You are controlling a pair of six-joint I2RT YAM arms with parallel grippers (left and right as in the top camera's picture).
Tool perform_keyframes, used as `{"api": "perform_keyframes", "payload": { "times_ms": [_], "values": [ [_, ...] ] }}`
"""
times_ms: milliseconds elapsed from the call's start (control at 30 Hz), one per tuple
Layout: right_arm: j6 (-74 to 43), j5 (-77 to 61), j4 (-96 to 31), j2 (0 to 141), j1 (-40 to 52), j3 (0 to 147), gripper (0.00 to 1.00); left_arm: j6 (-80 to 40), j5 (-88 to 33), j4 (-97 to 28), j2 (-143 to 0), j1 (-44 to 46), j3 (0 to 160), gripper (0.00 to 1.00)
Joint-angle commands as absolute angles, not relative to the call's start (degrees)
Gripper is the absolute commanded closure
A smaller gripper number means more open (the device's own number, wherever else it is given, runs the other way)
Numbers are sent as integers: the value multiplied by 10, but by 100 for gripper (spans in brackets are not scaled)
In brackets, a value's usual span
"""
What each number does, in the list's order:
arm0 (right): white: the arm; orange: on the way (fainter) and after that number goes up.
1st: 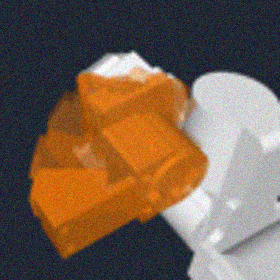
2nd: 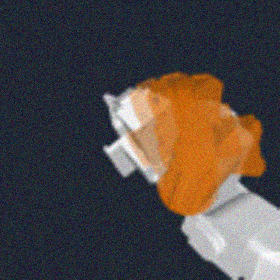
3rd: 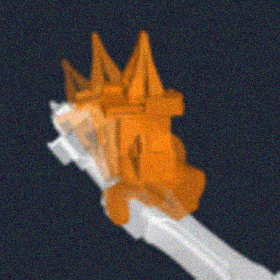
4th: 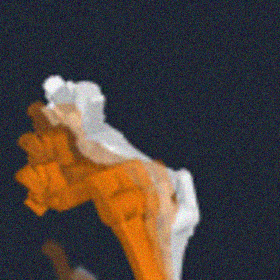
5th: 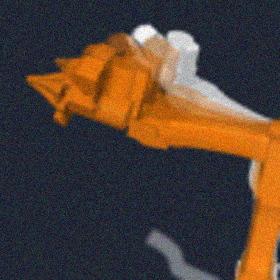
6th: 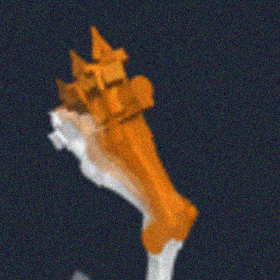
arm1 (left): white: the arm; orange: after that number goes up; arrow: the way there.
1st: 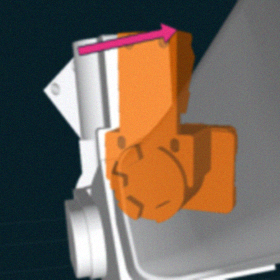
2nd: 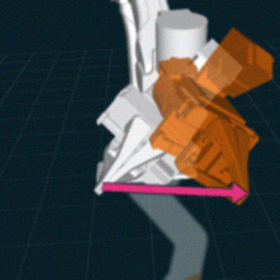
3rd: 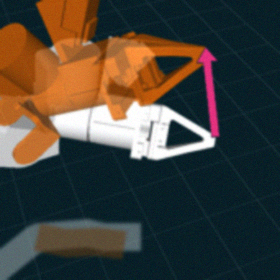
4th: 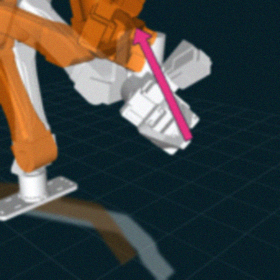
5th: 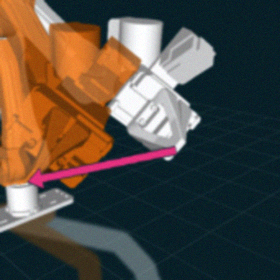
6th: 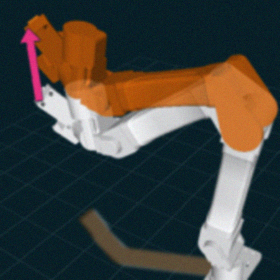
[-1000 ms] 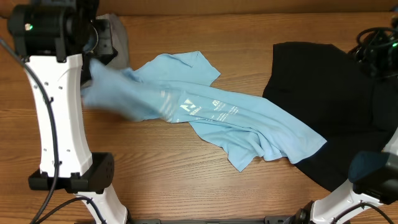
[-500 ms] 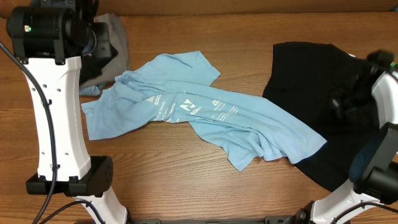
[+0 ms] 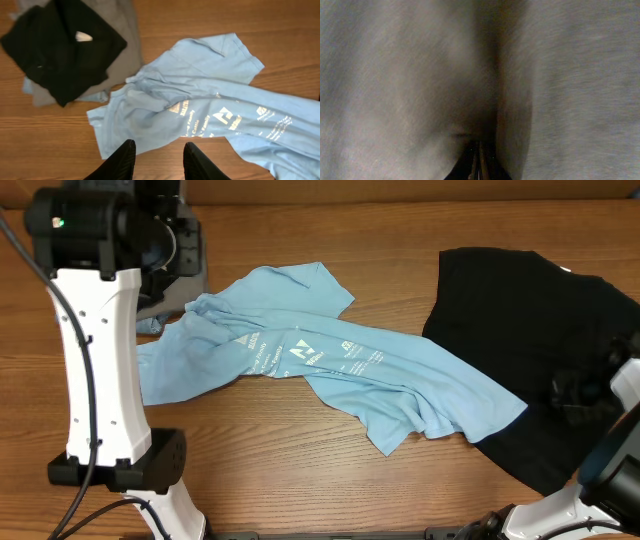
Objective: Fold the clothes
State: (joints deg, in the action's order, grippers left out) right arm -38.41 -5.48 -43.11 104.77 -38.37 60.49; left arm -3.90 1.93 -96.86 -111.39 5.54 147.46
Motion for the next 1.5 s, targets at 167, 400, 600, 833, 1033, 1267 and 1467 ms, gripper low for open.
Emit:
{"api": "perform_keyframes", "payload": {
  "times_ms": [167, 400, 600, 833, 1033, 1267, 1467],
  "values": [
    [-417, 83, -423, 1074, -559, 675, 96, -10, 6, -968, -1147, 86, 1474, 65],
    [-303, -26, -461, 1074, -605, 832, 96, 4, -17, -968, -1147, 87, 1474, 53],
    [-265, -197, -537, 1074, -581, 928, 92, 74, -128, -966, -1166, 111, 1451, 48],
    [-210, -294, -580, 1026, -528, 945, 80, 152, -139, -873, -1258, 203, 1368, 41],
    [-203, -335, -602, 924, -483, 945, 66, 148, -71, -710, -1372, 236, 1364, 20],
    [-197, -331, -632, 807, -400, 945, 59, 154, -56, -592, -1477, 237, 1364, 5],
    [-194, -331, -668, 789, -375, 945, 59, 154, -44, -553, -1519, 237, 1364, 9]
  ]
}}
